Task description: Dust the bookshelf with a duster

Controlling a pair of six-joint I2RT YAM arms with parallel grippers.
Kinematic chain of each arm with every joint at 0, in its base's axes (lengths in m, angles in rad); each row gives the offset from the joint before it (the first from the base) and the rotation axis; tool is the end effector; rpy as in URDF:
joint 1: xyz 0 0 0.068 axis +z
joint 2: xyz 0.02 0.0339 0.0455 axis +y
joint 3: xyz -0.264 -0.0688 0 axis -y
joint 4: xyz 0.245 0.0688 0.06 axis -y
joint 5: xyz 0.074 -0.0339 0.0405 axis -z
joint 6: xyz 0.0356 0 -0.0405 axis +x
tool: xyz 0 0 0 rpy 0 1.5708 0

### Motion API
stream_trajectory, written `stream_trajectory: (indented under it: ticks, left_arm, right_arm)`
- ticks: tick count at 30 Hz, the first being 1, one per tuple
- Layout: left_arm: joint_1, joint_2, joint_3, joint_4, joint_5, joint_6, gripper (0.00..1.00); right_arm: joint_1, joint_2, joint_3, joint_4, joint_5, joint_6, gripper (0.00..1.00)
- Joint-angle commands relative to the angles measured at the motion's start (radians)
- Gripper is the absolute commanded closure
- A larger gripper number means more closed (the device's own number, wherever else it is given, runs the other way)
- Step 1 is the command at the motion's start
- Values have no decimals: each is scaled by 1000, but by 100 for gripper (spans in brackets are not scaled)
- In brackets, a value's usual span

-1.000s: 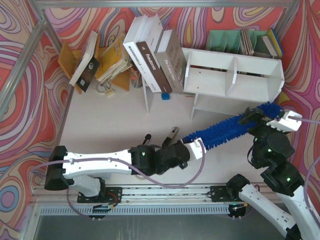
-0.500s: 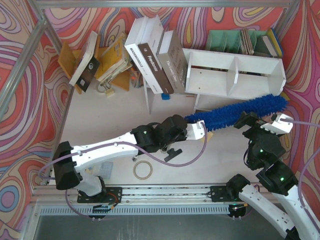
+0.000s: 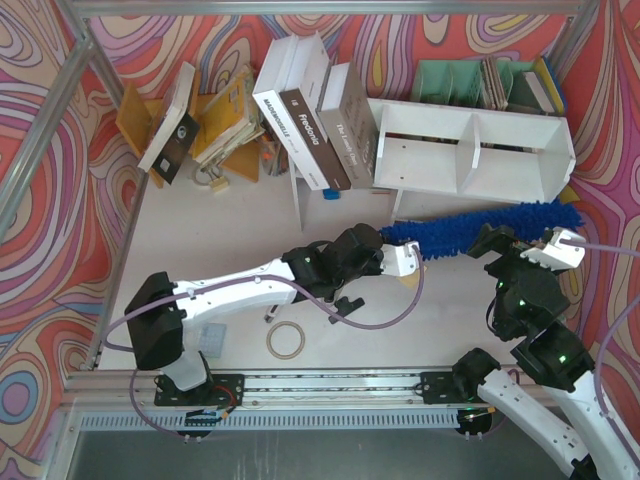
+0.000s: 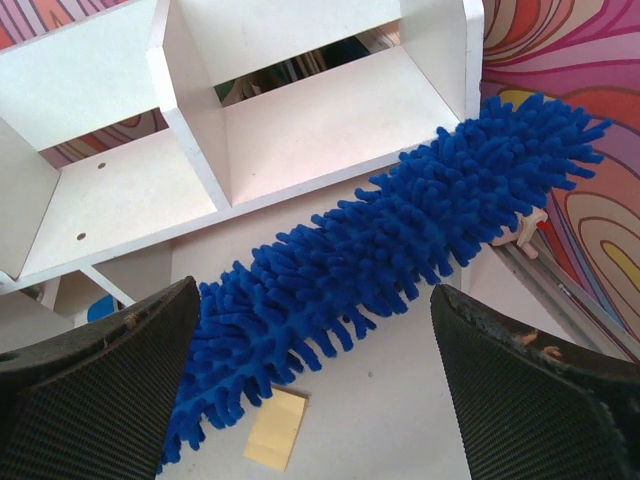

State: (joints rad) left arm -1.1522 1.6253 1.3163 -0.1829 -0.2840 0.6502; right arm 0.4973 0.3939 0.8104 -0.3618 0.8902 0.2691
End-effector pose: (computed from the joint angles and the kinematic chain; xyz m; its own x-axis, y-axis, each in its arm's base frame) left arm 0.1641 -0.3444 0.3087 0.3173 0.7163 -0.6215 0.7344 0.2290 0.6389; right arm 0.0767 0.0102 0.3741 0.1478 0.2706 -0.9513 0.3553 0.8831 0.3064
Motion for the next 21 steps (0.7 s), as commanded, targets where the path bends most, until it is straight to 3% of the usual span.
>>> stream_trajectory:
  ticks: [1,8,21]
  left_arm:
    - [-4,-53,-61,181,-7,17,100]
    - [-4,-108,-85,222,-24,64,100]
    - [-4,-27,-120,221,-31,57,100]
  right_arm:
    - [-1,-2,-6,41,16,-9,14]
    - [-2,12,-2,46,13,-12,14]
    - [-2,-6,-8,41,13,-9,14]
